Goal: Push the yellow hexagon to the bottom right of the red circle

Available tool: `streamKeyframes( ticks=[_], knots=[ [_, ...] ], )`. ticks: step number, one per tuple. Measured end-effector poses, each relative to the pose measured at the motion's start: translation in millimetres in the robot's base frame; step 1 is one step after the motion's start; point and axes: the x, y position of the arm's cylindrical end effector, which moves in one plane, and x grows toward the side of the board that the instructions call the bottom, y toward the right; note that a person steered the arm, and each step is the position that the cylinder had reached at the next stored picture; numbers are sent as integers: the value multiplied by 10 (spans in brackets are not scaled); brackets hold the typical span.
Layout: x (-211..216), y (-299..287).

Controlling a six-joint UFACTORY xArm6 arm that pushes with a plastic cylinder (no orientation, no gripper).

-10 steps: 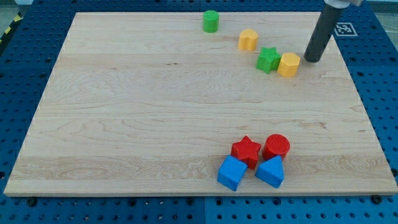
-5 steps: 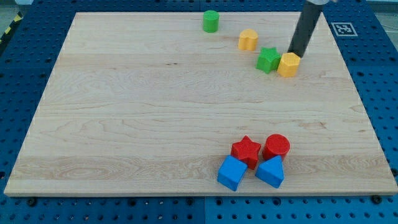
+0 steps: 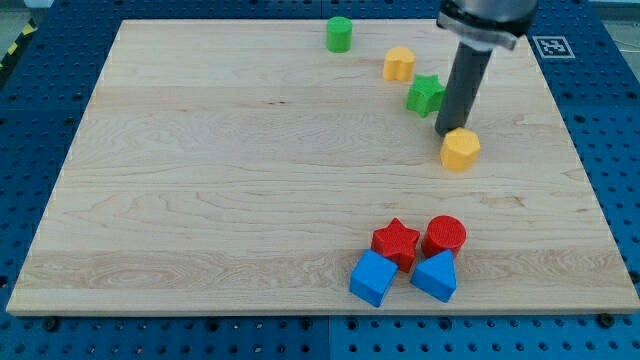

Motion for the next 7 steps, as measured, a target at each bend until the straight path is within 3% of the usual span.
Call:
streamKeyframes(
  ticks=[1, 3, 5, 6, 7],
  knots=[
    [520, 5],
    [479, 54],
    [1067, 125],
    [813, 334],
    [834, 739]
  ],
)
